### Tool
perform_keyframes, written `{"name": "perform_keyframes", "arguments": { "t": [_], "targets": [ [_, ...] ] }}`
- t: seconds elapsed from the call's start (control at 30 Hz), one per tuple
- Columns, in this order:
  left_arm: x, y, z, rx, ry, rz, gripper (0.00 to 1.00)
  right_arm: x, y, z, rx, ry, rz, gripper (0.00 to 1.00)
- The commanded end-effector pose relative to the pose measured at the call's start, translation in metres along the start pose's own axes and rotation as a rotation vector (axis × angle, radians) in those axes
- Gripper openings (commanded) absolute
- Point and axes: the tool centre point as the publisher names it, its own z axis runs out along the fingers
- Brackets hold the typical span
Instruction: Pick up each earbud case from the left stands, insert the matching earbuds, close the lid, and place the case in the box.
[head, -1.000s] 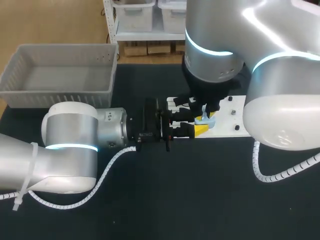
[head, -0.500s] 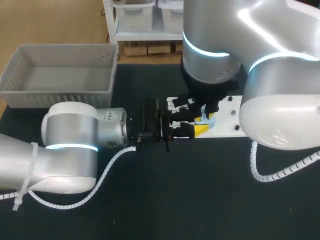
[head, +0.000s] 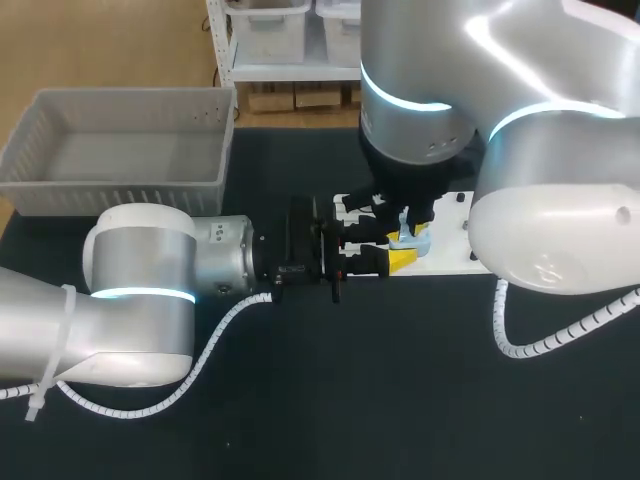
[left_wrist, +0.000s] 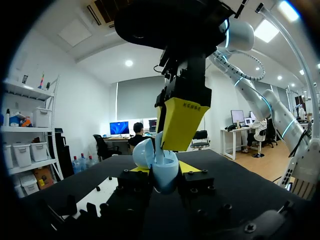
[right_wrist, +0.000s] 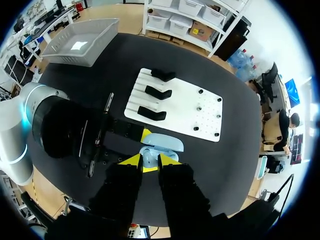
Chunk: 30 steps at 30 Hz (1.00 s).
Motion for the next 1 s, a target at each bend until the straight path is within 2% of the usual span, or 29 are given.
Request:
{"name": "perform_keyframes", "arguments": {
  "t": [0.03, 0.47, 0.5, 0.53, 0.57, 0.6, 0.63, 0.67, 0.73, 0.87, 1.0],
  "targets": [
    [0.0, -0.002, 0.001, -0.008, -0.001, 0.003, 0.0, 0.0, 0.001, 0.002, 0.003, 0.0, -0.001, 0.0],
    [0.0, -0.002, 0.001, -0.008, -0.001, 0.003, 0.0, 0.0, 0.003, 0.006, 0.016, 0.003, -0.012, 0.0],
    [0.0, -0.002, 0.001, -0.008, -0.001, 0.003, 0.0, 0.0, 0.003, 0.006, 0.016, 0.004, -0.011, 0.05],
    [0.0, -0.002, 0.001, -0.008, -0.001, 0.003, 0.0, 0.0, 0.003, 0.006, 0.017, 0.004, -0.01, 0.2],
    [0.0, -0.002, 0.001, -0.008, -0.001, 0.003, 0.0, 0.0, 0.003, 0.006, 0.017, 0.005, -0.009, 0.42],
    [0.0, -0.002, 0.001, -0.008, -0.001, 0.003, 0.0, 0.0, 0.003, 0.005, 0.018, 0.004, -0.009, 0.52],
    [0.0, -0.002, 0.001, -0.008, -0.001, 0.003, 0.0, 0.0, 0.003, 0.004, 0.017, 0.004, -0.008, 0.71],
    [0.0, -0.002, 0.001, -0.008, -0.001, 0.003, 0.0, 0.0, 0.002, 0.003, 0.017, 0.002, -0.006, 0.83],
    [0.0, -0.002, 0.001, -0.008, -0.001, 0.003, 0.0, 0.0, 0.001, 0.001, 0.016, 0.0, -0.001, 1.0],
    [0.0, -0.002, 0.001, -0.008, -0.001, 0.003, 0.0, 0.003, -0.003, -0.005, 0.009, -0.001, 0.004, 1.0],
    [0.0, -0.002, 0.001, -0.008, -0.001, 0.003, 0.0, 0.005, -0.009, -0.019, -0.038, 0.037, 0.03, 1.0]
  ]
}}
